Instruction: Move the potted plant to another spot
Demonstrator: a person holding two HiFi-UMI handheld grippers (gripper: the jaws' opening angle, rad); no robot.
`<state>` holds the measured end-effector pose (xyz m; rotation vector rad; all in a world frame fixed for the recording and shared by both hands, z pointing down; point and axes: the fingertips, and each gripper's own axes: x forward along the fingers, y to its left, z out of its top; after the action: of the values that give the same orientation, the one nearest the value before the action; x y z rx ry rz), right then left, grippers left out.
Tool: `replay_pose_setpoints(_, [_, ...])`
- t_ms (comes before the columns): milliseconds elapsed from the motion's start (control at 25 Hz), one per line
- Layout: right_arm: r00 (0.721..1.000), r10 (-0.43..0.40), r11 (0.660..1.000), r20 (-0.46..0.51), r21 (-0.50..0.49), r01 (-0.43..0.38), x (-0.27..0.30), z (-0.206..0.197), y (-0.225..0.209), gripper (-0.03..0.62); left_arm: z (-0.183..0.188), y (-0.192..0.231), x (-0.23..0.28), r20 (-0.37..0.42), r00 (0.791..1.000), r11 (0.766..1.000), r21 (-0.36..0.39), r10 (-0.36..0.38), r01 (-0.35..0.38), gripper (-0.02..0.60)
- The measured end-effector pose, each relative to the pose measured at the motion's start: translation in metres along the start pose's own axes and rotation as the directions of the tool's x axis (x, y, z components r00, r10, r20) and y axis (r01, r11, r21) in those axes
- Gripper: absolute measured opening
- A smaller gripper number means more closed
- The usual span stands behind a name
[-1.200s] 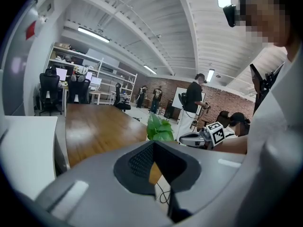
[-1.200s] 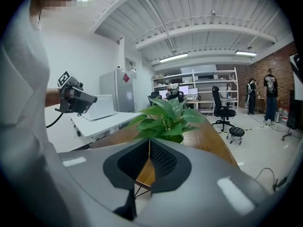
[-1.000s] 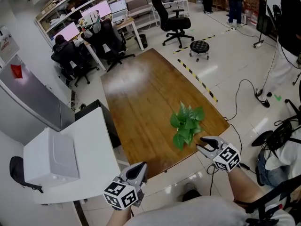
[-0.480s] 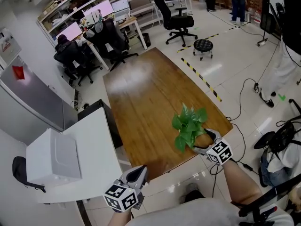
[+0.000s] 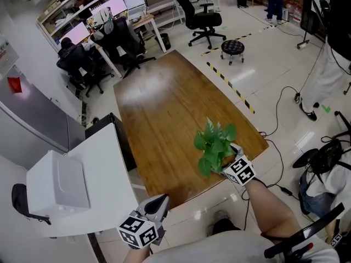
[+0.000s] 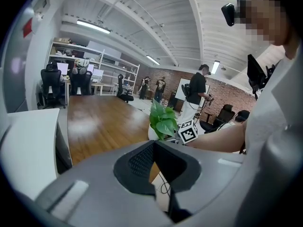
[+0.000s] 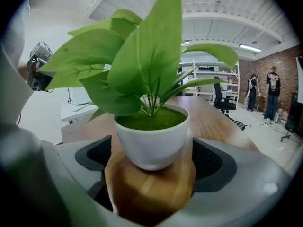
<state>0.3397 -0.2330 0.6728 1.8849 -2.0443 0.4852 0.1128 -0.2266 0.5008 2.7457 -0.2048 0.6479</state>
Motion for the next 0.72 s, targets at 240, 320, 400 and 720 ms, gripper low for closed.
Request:
replay_pose_setpoints(240, [1.0, -0.025, 1.0, -0.008, -0.011, 0.024, 0.004, 0.003, -0.002, 0.494, 0.0, 0.004, 0.003, -0.01, 1.0, 1.0, -0.002, -0.002, 0.002, -0.006])
replay_pose_setpoints(320, [1.0, -0.027, 1.0, -0.015, -0.006, 0.027, 0.006, 0.004, -0.003, 0.488, 0.001, 0.001, 0.005, -0.011, 1.0, 1.0, 0.0, -0.006, 0.006, -0.006])
replay_pose_setpoints(400, [0.999, -0.03, 0.999, -0.034, -0.022, 0.029, 0.008, 0.002, -0.003, 0.473, 0.003, -0.002, 0.007, -0.011, 1.0, 1.0, 0.005, -0.008, 0.008, -0.006])
replay_pose_setpoints(720, [0.998, -0.044, 0.998, -0.045, -0.045, 0.042, 0.014, -0.002, -0.007, 0.448, -0.001, 0.005, 0.007, -0.014, 1.0, 1.0, -0.003, 0.011, -0.011, -0.006])
